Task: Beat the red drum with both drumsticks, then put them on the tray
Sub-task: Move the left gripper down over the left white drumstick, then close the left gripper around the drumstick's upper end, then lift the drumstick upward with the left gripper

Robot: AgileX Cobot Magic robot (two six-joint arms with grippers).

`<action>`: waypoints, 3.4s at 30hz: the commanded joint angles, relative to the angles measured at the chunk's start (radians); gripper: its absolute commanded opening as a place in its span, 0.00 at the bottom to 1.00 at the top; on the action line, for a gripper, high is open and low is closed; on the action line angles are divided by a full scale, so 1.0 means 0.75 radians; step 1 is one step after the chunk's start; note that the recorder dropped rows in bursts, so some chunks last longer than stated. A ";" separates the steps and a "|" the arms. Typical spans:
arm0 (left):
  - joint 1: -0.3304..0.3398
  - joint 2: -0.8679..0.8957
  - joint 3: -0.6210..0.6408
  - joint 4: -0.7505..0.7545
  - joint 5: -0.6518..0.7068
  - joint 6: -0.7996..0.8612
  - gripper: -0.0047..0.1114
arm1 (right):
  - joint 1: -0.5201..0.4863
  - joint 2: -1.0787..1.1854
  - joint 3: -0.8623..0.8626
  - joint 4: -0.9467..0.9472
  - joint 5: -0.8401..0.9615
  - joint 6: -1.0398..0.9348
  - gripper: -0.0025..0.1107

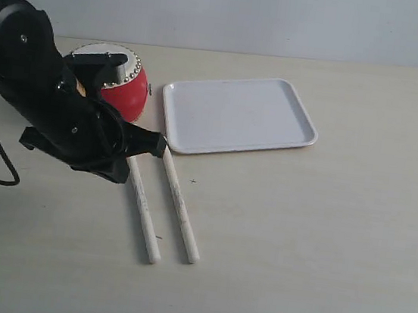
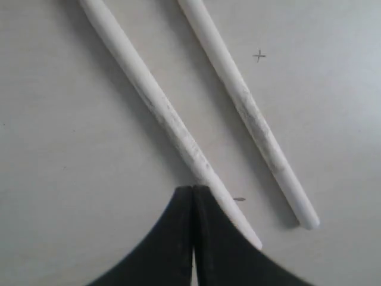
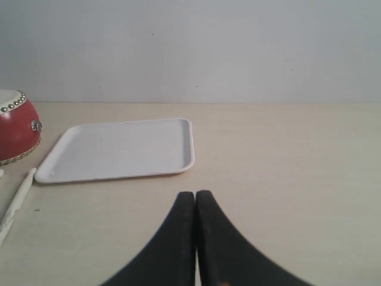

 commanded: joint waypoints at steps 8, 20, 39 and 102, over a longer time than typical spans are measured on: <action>-0.007 0.063 -0.002 0.003 -0.118 -0.180 0.39 | -0.010 -0.008 0.006 -0.006 -0.009 0.000 0.02; -0.007 0.278 -0.002 -0.124 -0.332 -0.236 0.39 | -0.010 -0.008 0.006 -0.006 -0.009 0.000 0.02; -0.007 0.387 -0.034 -0.050 -0.347 -0.241 0.20 | -0.010 -0.008 0.006 -0.003 -0.009 0.000 0.02; -0.007 -0.570 -0.034 0.093 -0.109 0.293 0.04 | -0.010 -0.008 0.006 -0.003 -0.009 0.000 0.02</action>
